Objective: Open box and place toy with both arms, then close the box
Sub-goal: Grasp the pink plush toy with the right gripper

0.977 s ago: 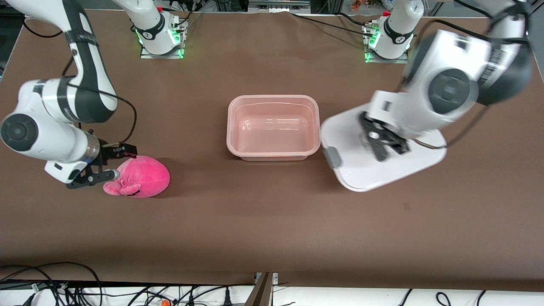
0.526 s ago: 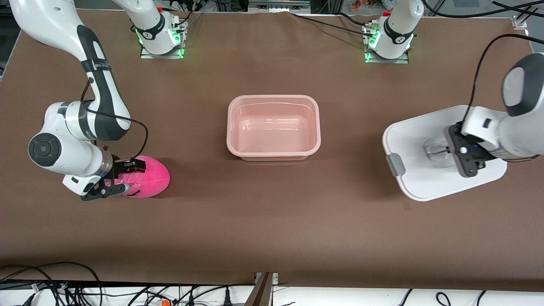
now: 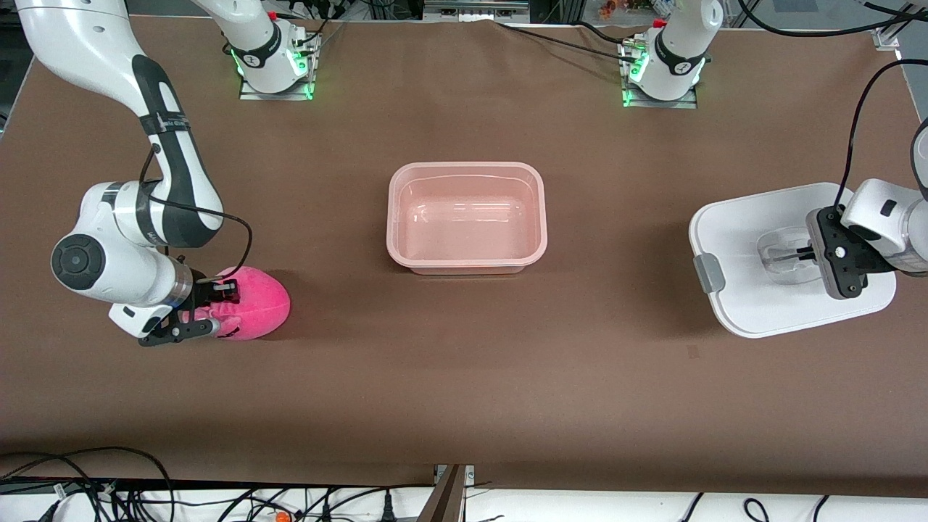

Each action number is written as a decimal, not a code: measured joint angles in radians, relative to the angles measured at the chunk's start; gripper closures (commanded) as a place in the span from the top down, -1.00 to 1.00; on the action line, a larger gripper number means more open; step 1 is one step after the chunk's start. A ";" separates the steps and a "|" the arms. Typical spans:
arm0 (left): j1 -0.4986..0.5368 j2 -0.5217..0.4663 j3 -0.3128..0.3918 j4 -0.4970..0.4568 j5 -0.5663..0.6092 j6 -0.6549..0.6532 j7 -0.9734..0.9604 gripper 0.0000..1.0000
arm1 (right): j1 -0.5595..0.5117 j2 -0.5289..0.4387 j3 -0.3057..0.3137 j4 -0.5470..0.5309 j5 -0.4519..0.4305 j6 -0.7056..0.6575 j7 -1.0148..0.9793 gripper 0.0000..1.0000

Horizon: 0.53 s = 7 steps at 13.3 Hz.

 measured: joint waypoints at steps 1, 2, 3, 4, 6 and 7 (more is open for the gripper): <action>0.001 0.000 0.000 0.000 0.007 0.000 0.003 -1.00 | 0.001 -0.003 0.004 0.002 0.000 -0.005 0.000 -1.00; 0.002 0.000 0.000 0.000 0.014 0.000 0.008 -1.00 | 0.004 -0.006 0.007 0.006 0.000 -0.020 -0.001 -1.00; 0.003 0.000 0.000 0.000 0.015 0.000 0.012 -1.00 | 0.006 -0.009 0.013 0.016 0.000 -0.047 -0.008 -1.00; 0.003 0.000 0.000 0.000 0.016 0.000 0.014 -1.00 | 0.007 -0.010 0.028 0.035 0.000 -0.086 -0.019 -1.00; 0.003 0.000 0.000 0.000 0.016 0.000 0.016 -1.00 | 0.019 -0.014 0.074 0.104 0.000 -0.198 -0.034 -1.00; 0.003 0.000 0.000 0.000 0.016 0.000 0.016 -1.00 | 0.034 -0.018 0.090 0.148 0.000 -0.265 -0.036 -1.00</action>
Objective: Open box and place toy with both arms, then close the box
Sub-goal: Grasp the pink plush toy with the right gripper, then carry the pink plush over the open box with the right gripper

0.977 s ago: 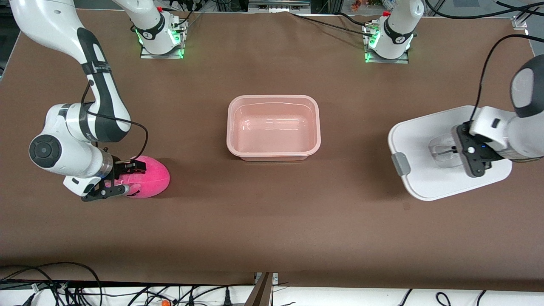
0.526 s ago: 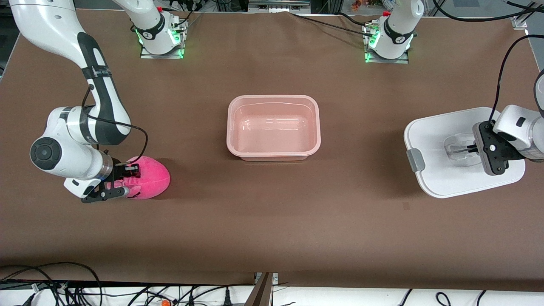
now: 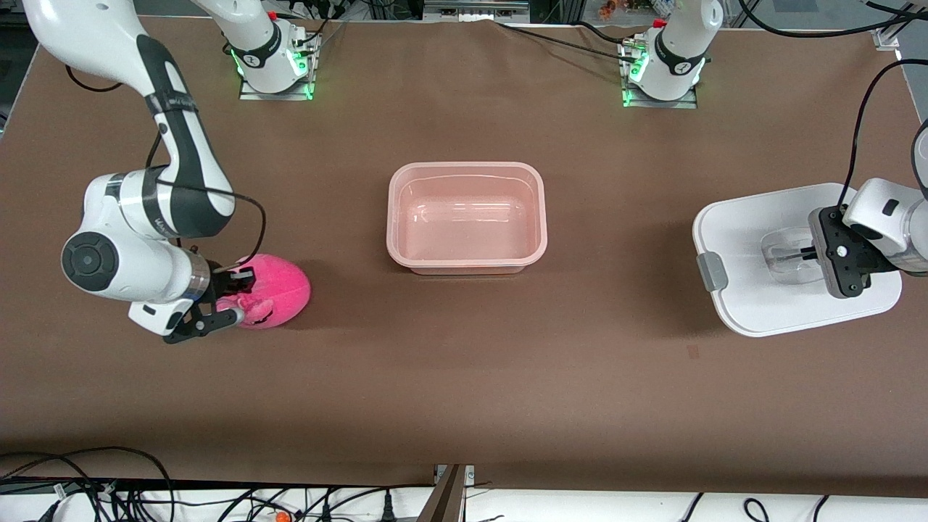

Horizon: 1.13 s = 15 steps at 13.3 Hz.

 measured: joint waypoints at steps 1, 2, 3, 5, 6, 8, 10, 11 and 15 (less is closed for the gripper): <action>0.000 0.000 -0.001 0.000 0.000 0.000 0.000 -1.00 | 0.022 -0.003 0.014 0.047 0.000 -0.073 -0.001 -1.00; 0.000 0.000 -0.002 0.000 0.000 0.000 0.000 -1.00 | 0.054 -0.007 0.022 0.089 0.000 -0.138 -0.002 -1.00; 0.000 0.000 -0.004 0.000 0.000 0.000 0.000 -1.00 | 0.093 -0.013 0.026 0.124 0.001 -0.188 -0.010 -1.00; 0.000 0.000 -0.006 0.000 0.000 0.000 0.000 -1.00 | 0.185 -0.025 0.033 0.171 0.000 -0.257 -0.038 -1.00; 0.000 0.000 -0.006 0.000 0.000 0.000 0.000 -1.00 | 0.242 -0.026 0.035 0.194 -0.001 -0.279 -0.042 -1.00; -0.001 0.000 -0.007 0.000 0.000 0.000 0.000 -1.00 | 0.358 -0.026 0.036 0.234 -0.008 -0.319 -0.042 -1.00; -0.002 0.000 -0.010 0.000 0.000 0.000 0.001 -1.00 | 0.469 -0.025 0.036 0.259 -0.037 -0.343 -0.042 -1.00; -0.003 0.000 -0.011 0.001 0.000 0.000 0.001 -1.00 | 0.513 -0.024 0.036 0.269 -0.045 -0.353 -0.042 -1.00; -0.003 -0.001 -0.012 0.009 0.000 0.000 0.001 -1.00 | 0.618 0.001 0.035 0.313 -0.086 -0.376 -0.096 -1.00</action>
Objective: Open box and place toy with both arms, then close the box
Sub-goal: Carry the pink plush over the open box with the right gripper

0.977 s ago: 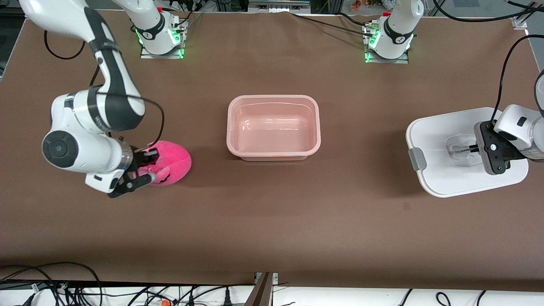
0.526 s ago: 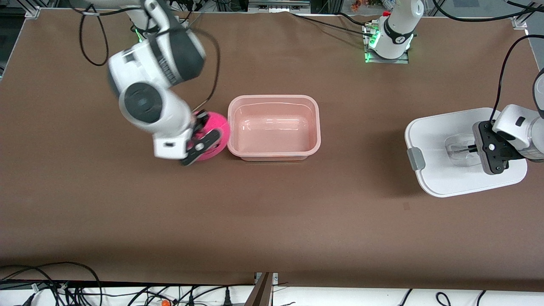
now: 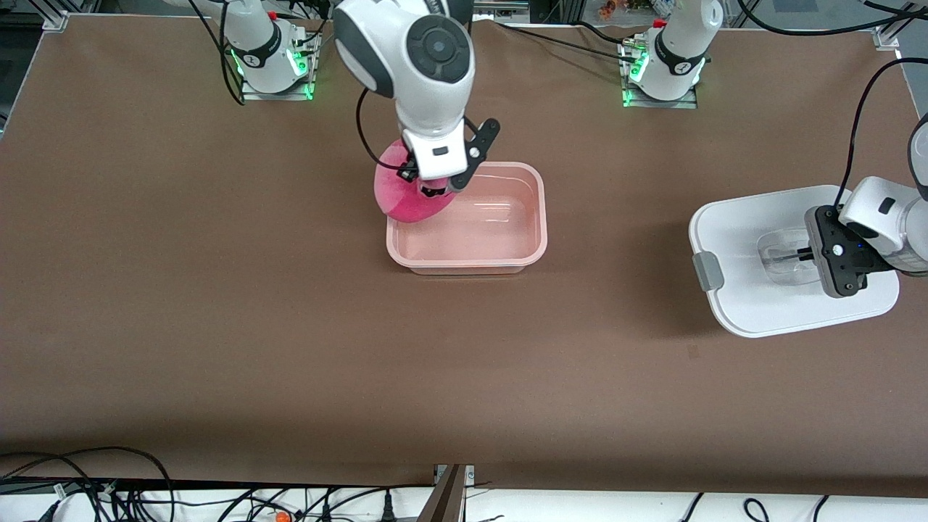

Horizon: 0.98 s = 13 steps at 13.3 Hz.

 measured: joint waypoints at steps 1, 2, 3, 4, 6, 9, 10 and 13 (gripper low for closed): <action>0.000 0.000 0.000 0.000 0.000 0.000 0.000 -1.00 | 0.018 0.012 0.000 0.013 -0.018 -0.008 -0.025 -1.00; 0.000 0.000 0.000 0.000 0.000 0.000 0.000 -1.00 | 0.034 0.024 0.000 0.023 -0.030 -0.014 -0.044 -1.00; 0.000 0.000 0.000 0.000 0.000 0.000 0.000 -1.00 | 0.044 0.035 0.000 0.028 -0.043 -0.015 -0.067 -1.00; 0.000 0.000 0.000 0.000 0.000 0.000 0.000 -1.00 | 0.052 0.046 0.000 0.033 -0.067 -0.015 -0.099 -1.00; 0.000 0.000 -0.001 0.000 0.000 0.000 0.000 -1.00 | 0.060 0.073 0.000 0.048 -0.114 -0.014 -0.165 -1.00; 0.000 0.000 -0.001 0.000 0.000 0.000 0.001 -1.00 | 0.067 0.121 -0.001 0.063 -0.152 0.002 -0.200 -1.00; 0.001 0.000 -0.001 0.000 0.000 0.000 0.001 -1.00 | 0.073 0.135 -0.001 0.066 -0.159 0.017 -0.202 -1.00; 0.001 0.000 0.000 0.000 0.000 0.000 0.001 -1.00 | 0.089 0.173 -0.001 0.071 -0.170 0.043 -0.202 -1.00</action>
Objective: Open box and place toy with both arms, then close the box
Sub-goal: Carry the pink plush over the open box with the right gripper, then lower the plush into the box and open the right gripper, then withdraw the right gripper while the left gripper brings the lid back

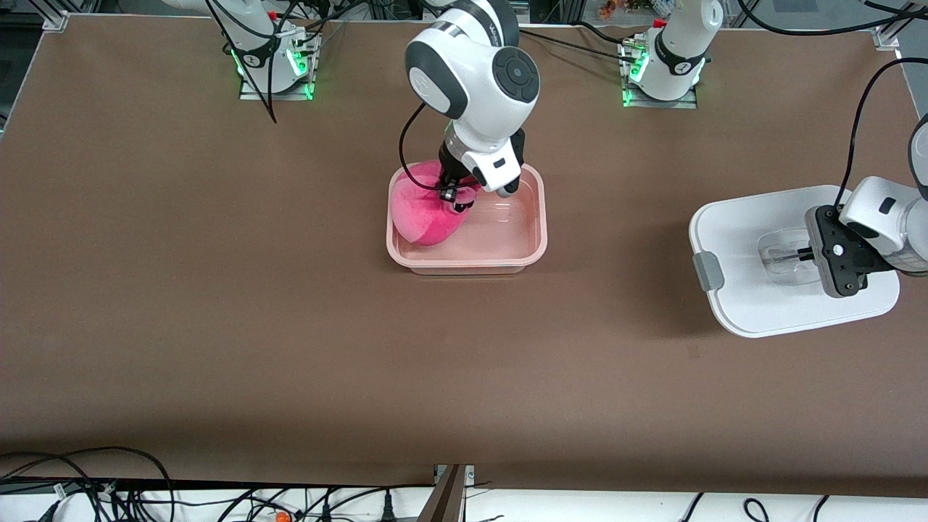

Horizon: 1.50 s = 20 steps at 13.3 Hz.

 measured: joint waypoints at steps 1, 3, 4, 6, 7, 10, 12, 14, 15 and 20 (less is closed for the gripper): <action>0.000 0.000 0.000 0.000 0.000 0.000 0.000 -1.00 | 0.004 0.013 0.000 0.001 -0.007 0.006 0.000 -1.00; 0.000 0.000 0.000 0.000 0.000 0.000 0.001 -1.00 | 0.021 0.052 0.000 0.002 -0.041 0.028 0.002 -0.32; 0.000 0.000 0.000 0.000 0.000 0.000 0.001 -1.00 | 0.026 0.067 -0.001 0.002 -0.047 0.041 0.005 0.99; 0.000 0.000 0.000 0.000 0.000 0.000 0.001 -1.00 | 0.028 0.097 -0.005 0.002 -0.049 0.084 0.016 1.00; 0.000 0.000 0.000 0.000 0.000 0.000 0.001 -1.00 | 0.029 0.107 -0.007 0.003 -0.049 0.104 0.030 1.00; -0.001 0.000 0.000 0.000 0.000 0.000 0.002 -1.00 | 0.031 0.112 -0.008 0.015 -0.050 0.153 0.097 1.00; -0.001 0.000 -0.001 -0.001 0.000 -0.001 0.002 -1.00 | 0.037 0.112 -0.007 0.029 -0.050 0.181 0.161 1.00; -0.001 0.001 -0.004 -0.002 -0.002 -0.003 0.003 -1.00 | 0.041 0.106 -0.007 0.046 -0.046 0.190 0.224 1.00; -0.003 0.001 -0.008 -0.003 -0.004 -0.004 0.003 -1.00 | 0.039 0.092 -0.011 0.056 -0.038 0.189 0.254 1.00; -0.097 0.010 -0.018 -0.004 -0.024 -0.002 0.000 -1.00 | -0.175 -0.063 -0.050 0.075 0.136 0.178 0.283 1.00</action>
